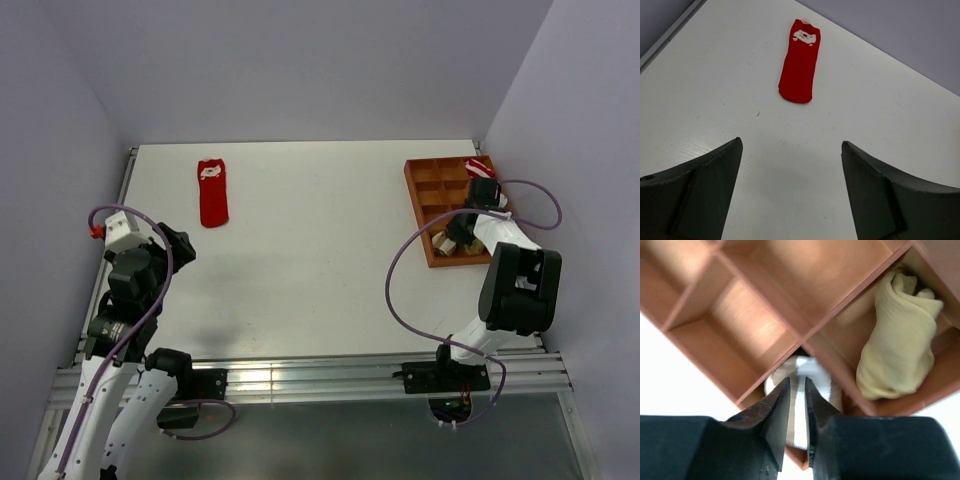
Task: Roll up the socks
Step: Place the sock in the storage box, then move the sock to the center of the board.
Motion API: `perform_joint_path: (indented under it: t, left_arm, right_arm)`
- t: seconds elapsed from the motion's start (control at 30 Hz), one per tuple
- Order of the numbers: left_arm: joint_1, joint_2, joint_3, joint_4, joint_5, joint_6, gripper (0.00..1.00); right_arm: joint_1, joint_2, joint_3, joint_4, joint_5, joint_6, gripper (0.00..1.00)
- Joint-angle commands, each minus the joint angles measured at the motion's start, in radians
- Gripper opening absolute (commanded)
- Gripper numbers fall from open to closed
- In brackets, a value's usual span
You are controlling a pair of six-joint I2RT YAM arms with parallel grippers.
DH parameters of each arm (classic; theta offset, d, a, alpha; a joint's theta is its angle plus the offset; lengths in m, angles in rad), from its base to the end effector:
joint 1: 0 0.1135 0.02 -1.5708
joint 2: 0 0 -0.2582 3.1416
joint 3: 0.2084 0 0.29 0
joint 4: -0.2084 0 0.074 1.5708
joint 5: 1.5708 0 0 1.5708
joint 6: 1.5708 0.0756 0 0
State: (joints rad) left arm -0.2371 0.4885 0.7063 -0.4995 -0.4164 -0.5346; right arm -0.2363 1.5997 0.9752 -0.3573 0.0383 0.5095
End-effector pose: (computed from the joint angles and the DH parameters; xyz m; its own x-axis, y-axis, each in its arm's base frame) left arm 0.1953 -0.0157 0.3148 -0.1495 -0.4432 -0.8838 -0.2778 0.8767 -0.3927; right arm 0.3647 -0.0908 0.1300 -0.5815 0.6414 -0.5005 0.6166 0.7488 0.2432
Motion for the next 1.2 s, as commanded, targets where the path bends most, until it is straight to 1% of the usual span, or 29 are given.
perform_joint_path:
  t: [0.0, 0.07, 0.1, 0.17, 0.2, 0.27, 0.3, 0.37, 0.4, 0.47, 0.5, 0.57, 0.6, 0.67, 0.7, 0.77, 0.8, 0.83, 0.87, 0.9, 0.97, 1.0, 1.07, 1.1, 1.13, 1.17]
  left_arm:
    - [-0.002, 0.007, -0.002, 0.029, 0.007, 0.024, 0.85]
    - [-0.002, 0.013, -0.002, 0.027, 0.011, 0.025, 0.85]
    - [-0.002, 0.015, -0.002, 0.029, 0.008, 0.024, 0.85]
    - [-0.002, 0.021, -0.001, 0.027, 0.013, 0.025, 0.85]
    - [-0.002, 0.025, -0.004, 0.032, 0.013, 0.027, 0.85]
    - [-0.002, 0.035, -0.008, 0.036, 0.019, 0.025, 0.86]
    - [-0.002, 0.048, -0.008, 0.039, 0.024, 0.025, 0.86]
    - [-0.002, 0.070, -0.008, 0.050, 0.034, 0.021, 0.86]
    - [-0.001, 0.100, -0.005, 0.052, 0.048, 0.019, 0.86]
    - [-0.001, 0.140, 0.011, 0.053, 0.070, 0.007, 0.86]
    - [-0.001, 0.184, 0.019, 0.053, 0.082, 0.002, 0.86]
    - [-0.001, 0.234, 0.047, 0.064, 0.108, -0.008, 0.86]
    - [-0.001, 0.258, 0.059, 0.062, 0.110, -0.016, 0.86]
    - [-0.001, 0.344, 0.112, 0.067, 0.126, -0.033, 0.86]
    - [-0.001, 0.404, 0.128, 0.073, 0.136, -0.036, 0.85]
    - [-0.001, 0.465, 0.172, 0.094, 0.155, -0.051, 0.85]
    - [0.002, 0.531, 0.185, 0.123, 0.165, -0.053, 0.85]
    - [0.004, 0.565, 0.211, 0.143, 0.183, -0.060, 0.84]
    - [0.008, 0.603, 0.226, 0.159, 0.192, -0.065, 0.84]
    - [0.024, 0.686, 0.242, 0.182, 0.202, -0.070, 0.84]
    - [0.047, 0.771, 0.293, 0.203, 0.237, -0.084, 0.83]
    - [0.074, 0.851, 0.306, 0.219, 0.273, -0.088, 0.82]
    - [0.099, 0.927, 0.347, 0.269, 0.313, -0.097, 0.78]
    - [0.119, 0.996, 0.361, 0.283, 0.336, -0.100, 0.78]
    - [0.125, 1.028, 0.390, 0.315, 0.347, -0.096, 0.77]
    - [0.134, 1.061, 0.406, 0.328, 0.353, -0.091, 0.76]
  right_arm:
    - [-0.005, -0.149, 0.023, -0.020, -0.015, -0.014, 0.26]
    - [-0.003, -0.216, 0.055, -0.052, -0.034, -0.023, 0.28]
    - [-0.001, -0.283, 0.065, -0.060, -0.057, -0.029, 0.34]
    - [-0.001, -0.354, 0.086, -0.084, -0.087, -0.032, 0.41]
    - [0.000, -0.432, 0.089, -0.089, -0.100, -0.035, 0.46]
    - [0.000, -0.513, 0.079, -0.085, -0.139, -0.031, 0.51]
    - [0.000, -0.591, 0.068, -0.074, -0.158, -0.020, 0.55]
    - [0.002, -0.667, 0.037, -0.046, -0.198, -0.003, 0.60]
    - [0.002, -0.731, 0.028, -0.033, -0.219, 0.009, 0.62]
    - [0.000, -0.786, 0.020, -0.025, -0.241, 0.017, 0.63]
    - [0.000, -0.837, 0.019, -0.020, -0.264, 0.030, 0.65]
    - [0.003, -0.885, -0.007, 0.006, -0.308, 0.056, 0.67]
    - [0.003, -0.927, -0.021, 0.023, -0.333, 0.090, 0.75]
    - [0.014, -0.955, -0.064, 0.064, -0.415, 0.119, 0.86]
    - [0.028, -0.962, -0.072, 0.073, -0.443, 0.129, 0.90]
    - [0.078, -0.959, -0.085, 0.077, -0.501, 0.132, 0.90]
    - [0.092, -0.962, -0.098, 0.084, -0.527, 0.129, 0.90]
    - [0.106, -0.963, -0.125, 0.093, -0.555, 0.126, 0.91]
    - [0.118, -0.968, -0.139, 0.096, -0.555, 0.124, 0.90]
    - [0.144, -0.983, -0.154, 0.103, -0.557, 0.110, 0.90]
    - [0.173, -0.997, -0.182, 0.097, -0.533, 0.089, 0.90]
    - [0.187, -1.011, -0.188, 0.092, -0.525, 0.075, 0.90]
    - [0.227, -1.020, -0.202, 0.089, -0.522, 0.054, 0.90]
    - [0.232, -1.023, -0.201, 0.080, -0.515, 0.046, 0.90]
    - [0.267, -1.023, -0.204, 0.067, -0.514, 0.040, 0.90]
    - [0.275, -1.026, -0.208, 0.064, -0.512, 0.034, 0.90]
